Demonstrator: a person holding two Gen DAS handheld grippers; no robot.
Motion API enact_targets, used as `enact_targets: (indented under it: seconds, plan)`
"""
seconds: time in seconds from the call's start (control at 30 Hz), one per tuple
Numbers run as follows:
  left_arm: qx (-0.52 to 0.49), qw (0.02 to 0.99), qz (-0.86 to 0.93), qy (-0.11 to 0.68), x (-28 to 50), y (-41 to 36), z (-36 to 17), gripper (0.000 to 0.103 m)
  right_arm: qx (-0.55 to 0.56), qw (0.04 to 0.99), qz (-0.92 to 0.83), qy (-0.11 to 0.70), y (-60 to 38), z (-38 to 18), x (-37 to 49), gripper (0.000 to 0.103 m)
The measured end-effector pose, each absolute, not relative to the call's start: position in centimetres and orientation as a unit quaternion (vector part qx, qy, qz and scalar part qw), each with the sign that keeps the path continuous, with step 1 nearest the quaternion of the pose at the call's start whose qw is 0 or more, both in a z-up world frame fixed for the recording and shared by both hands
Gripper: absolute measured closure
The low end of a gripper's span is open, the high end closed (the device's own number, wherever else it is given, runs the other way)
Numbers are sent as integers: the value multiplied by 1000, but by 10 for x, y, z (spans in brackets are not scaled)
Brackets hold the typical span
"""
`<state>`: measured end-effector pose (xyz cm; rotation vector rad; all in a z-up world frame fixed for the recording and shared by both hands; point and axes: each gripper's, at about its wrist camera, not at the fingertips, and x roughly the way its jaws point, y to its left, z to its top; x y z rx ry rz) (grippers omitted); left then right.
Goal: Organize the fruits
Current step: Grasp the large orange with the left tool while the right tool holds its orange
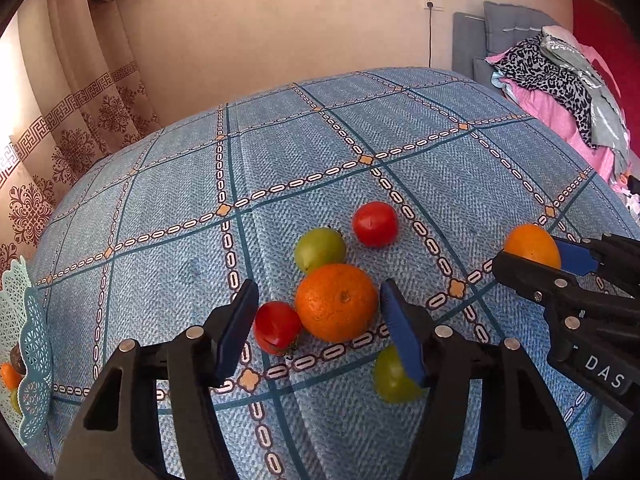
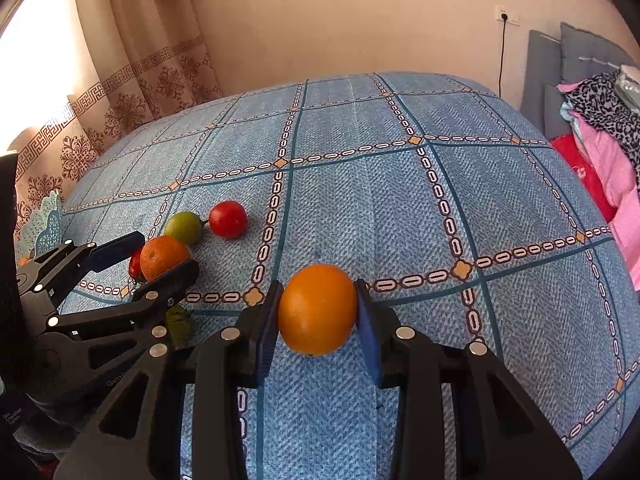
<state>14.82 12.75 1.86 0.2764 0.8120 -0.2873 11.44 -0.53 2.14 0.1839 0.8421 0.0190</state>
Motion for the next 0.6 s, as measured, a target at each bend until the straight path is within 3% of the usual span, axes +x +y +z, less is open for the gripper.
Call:
enact_targets:
  seconds: [0.17,0.3,0.6]
  plan:
    - [135,901,-142,386,146,126,18,46,88,910,12,406,-2,22,114,67]
    - [132,901,-165,378,137,124,23,65,87,911,13,404,0,22,112,67]
    - [113,901,-169,384,126,134,30,65,89,912,17,399,-1,22,110,67]
